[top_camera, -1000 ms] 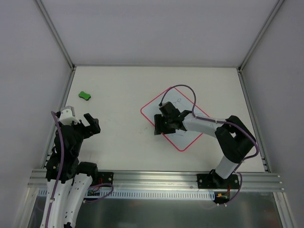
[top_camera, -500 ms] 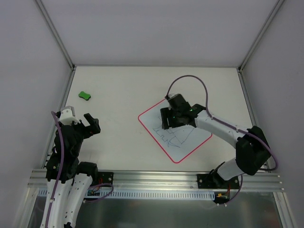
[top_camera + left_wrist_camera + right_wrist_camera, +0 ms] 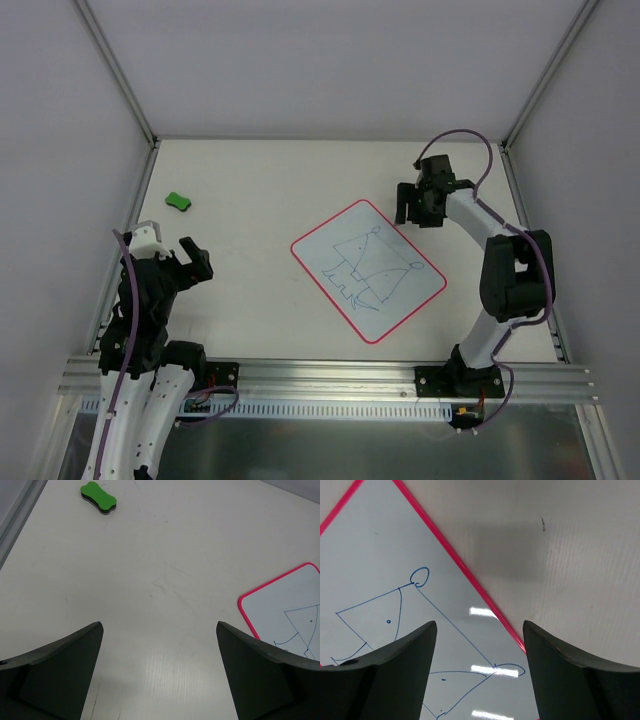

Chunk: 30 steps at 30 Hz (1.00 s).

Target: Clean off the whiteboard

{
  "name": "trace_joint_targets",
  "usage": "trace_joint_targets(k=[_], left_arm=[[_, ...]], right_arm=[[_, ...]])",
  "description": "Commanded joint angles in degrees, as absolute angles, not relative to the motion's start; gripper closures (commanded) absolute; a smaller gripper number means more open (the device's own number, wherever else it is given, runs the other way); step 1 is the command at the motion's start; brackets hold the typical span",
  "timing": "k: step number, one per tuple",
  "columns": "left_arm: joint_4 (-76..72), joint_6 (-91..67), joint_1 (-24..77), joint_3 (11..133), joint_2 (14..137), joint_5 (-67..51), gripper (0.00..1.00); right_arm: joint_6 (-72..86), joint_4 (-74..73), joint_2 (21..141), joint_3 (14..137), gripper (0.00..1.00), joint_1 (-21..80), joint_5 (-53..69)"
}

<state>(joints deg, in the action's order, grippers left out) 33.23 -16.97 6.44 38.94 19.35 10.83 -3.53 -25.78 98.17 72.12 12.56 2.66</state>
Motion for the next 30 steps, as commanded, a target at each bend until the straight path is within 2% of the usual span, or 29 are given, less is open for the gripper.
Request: trace_joint_targets(k=[1,7,21,24,28,30], left_arm=[[31.03,-16.44,6.86,38.76,20.74,10.28,0.01],[31.03,-16.44,6.77,38.85,21.53,10.46,0.01],[31.11,-17.93,6.77,39.37,28.47,7.56,0.01],[31.11,-18.45,6.77,39.73,29.70,6.95,0.01],[31.11,-20.38,6.77,41.04,32.42,6.50,0.01],[31.20,-21.18,6.77,42.36,35.31,7.20,0.01]], right_arm=[[-5.10,-26.89,101.33,75.23,0.28,12.31,8.16],[-3.69,-25.93,105.46,74.71,0.35,11.95,8.70],[-3.78,-23.82,109.33,73.13,0.38,11.95,12.03],[-3.43,-22.16,108.99,71.90,0.51,12.04,14.14],[-2.47,-21.71,108.28,70.40,0.62,12.13,17.13],[-2.20,-21.71,108.02,69.70,0.64,12.56,16.88]])
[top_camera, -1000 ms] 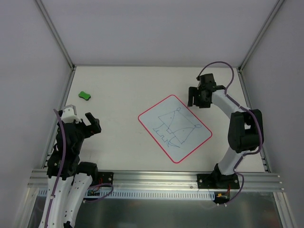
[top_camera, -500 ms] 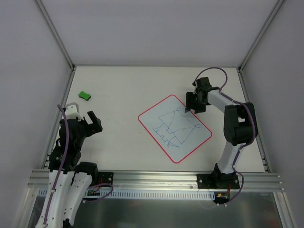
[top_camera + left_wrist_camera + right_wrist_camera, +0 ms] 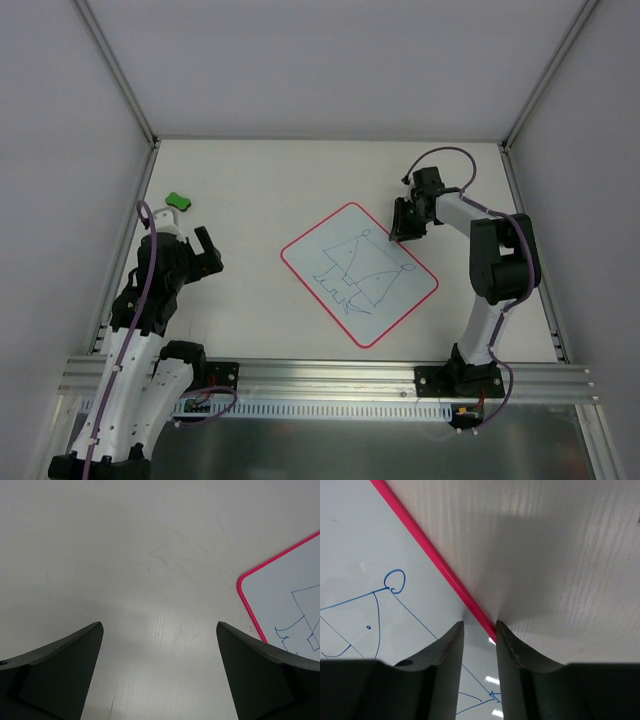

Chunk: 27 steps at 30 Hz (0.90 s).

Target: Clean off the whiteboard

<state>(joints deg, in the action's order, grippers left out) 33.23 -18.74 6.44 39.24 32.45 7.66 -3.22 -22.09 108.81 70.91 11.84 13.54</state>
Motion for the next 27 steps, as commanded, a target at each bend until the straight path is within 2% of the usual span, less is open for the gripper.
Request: trace_joint_targets(k=[1,10,27], left_arm=[[31.20,-22.40,6.77,42.80,36.38,7.38,0.01],[31.03,-30.31,5.81,51.32,55.35,10.02,0.01],[31.20,-41.21,-9.57,80.67,96.82,11.79,0.03]], right_arm=[[-1.85,-21.62,107.50,69.00,0.69,12.83,16.44],[-1.23,-21.80,105.73,67.85,0.67,15.82,12.92],[1.50,-22.32,101.25,63.99,0.67,21.53,3.34]])
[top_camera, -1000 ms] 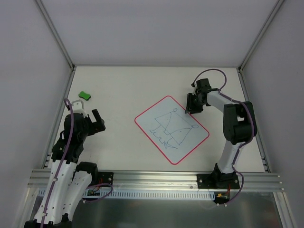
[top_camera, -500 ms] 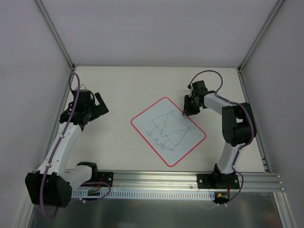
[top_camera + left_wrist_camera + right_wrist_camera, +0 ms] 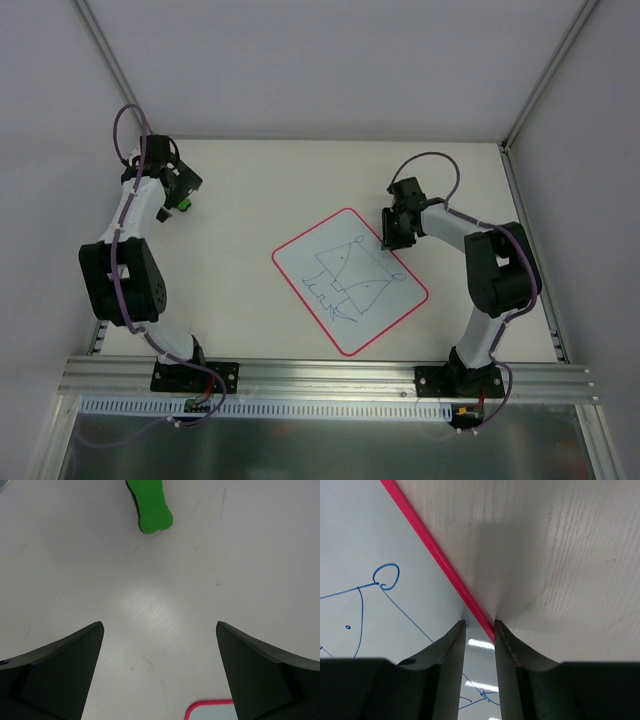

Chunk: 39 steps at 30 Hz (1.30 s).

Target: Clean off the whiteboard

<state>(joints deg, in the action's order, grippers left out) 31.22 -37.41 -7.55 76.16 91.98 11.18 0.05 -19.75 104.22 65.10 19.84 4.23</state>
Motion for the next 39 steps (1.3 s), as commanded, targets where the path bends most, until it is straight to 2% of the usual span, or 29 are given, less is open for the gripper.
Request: trace_joint_targets(k=[1,9,15,25,39], left_arm=[[31.20,-42.00,-10.10,81.90,98.42,11.78,0.03],[31.11,-42.71,-12.74,92.98,113.27,14.06,0.04],[31.20,-43.77,-13.80,98.61,120.66,12.30,0.11],[31.20,-43.51,-13.97,101.78,125.33,13.45,0.26],[31.29,-44.56,-14.85,103.53,129.02,12.39,0.36]], right_arm=[[1.32,-22.32,101.08,63.98,0.67,21.88,3.08],[0.44,-22.32,99.41,63.28,0.67,22.67,3.95],[0.53,-22.32,98.18,62.75,0.66,23.47,4.66],[0.44,-22.24,97.91,62.23,0.66,24.61,4.75],[0.44,-22.24,98.09,61.44,0.66,24.96,4.31]])
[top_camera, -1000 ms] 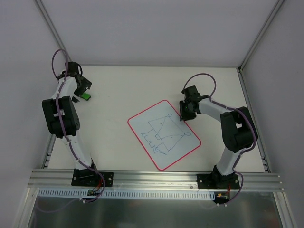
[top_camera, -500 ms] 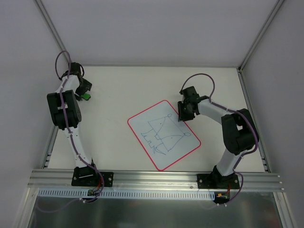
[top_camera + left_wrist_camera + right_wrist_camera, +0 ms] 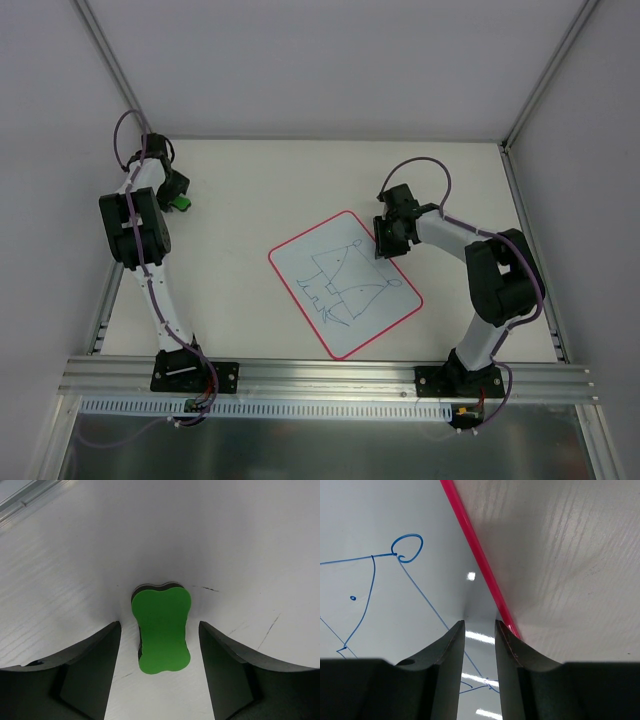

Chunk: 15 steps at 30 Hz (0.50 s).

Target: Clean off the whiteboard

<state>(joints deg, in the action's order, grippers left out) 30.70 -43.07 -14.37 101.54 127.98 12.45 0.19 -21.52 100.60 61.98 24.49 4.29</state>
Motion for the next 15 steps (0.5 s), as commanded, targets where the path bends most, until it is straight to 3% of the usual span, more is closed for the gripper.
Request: trace_joint_targets(k=[1,8,15], left_arm=[[31.20,-44.73,-14.85,103.62,129.11,12.31,0.36],[31.20,-45.44,-14.94,102.66,128.59,11.86,0.43],[31.29,-45.00,-14.94,102.13,126.74,13.27,0.40]], right_arm=[[0.53,-22.24,98.09,61.44,0.66,24.96,4.31],[0.53,-22.32,98.26,61.70,0.66,24.96,4.31],[0.53,-22.24,98.70,61.70,0.66,25.14,4.57]])
